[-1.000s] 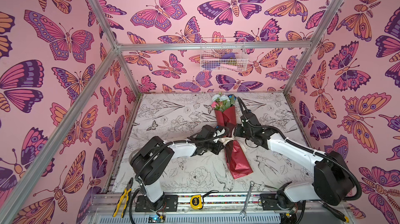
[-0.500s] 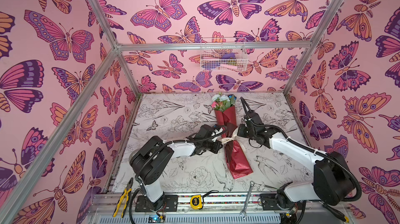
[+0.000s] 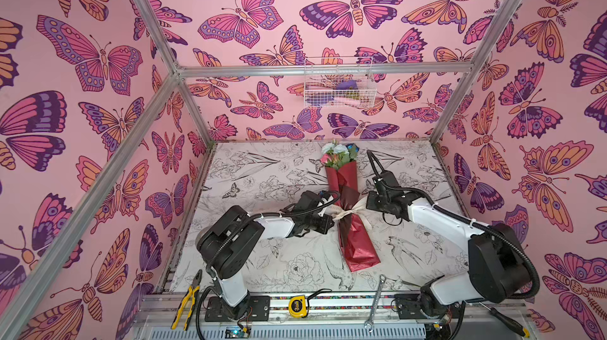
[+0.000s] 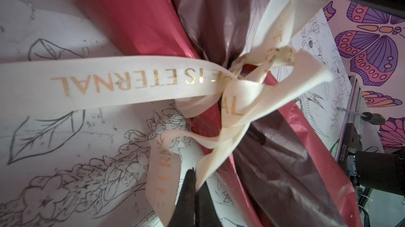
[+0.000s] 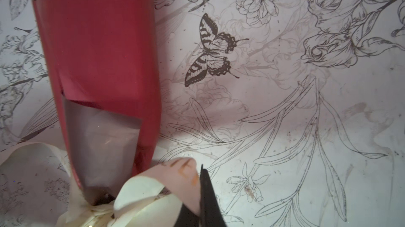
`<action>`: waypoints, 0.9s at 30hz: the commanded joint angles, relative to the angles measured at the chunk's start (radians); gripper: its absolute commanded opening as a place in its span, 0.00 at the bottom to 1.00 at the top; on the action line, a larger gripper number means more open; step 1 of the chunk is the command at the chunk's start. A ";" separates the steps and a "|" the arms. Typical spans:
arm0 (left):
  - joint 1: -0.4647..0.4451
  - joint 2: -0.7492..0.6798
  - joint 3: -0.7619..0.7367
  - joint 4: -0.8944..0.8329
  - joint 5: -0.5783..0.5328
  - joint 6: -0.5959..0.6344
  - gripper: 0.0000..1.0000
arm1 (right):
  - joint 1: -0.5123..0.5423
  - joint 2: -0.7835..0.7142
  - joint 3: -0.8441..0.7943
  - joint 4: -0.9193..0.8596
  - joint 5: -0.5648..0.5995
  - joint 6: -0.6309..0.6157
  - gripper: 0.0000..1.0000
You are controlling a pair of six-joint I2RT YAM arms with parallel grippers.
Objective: Tie the bouquet of fake flowers
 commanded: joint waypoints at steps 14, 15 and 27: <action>0.034 0.024 -0.054 0.002 -0.022 -0.070 0.00 | -0.061 0.181 0.125 -0.085 0.082 -0.080 0.00; 0.037 0.021 -0.057 0.003 -0.029 -0.075 0.00 | -0.064 0.183 0.131 -0.088 0.082 -0.080 0.00; 0.069 -0.027 -0.090 0.002 -0.072 -0.128 0.00 | -0.082 0.190 0.148 -0.115 0.089 -0.100 0.00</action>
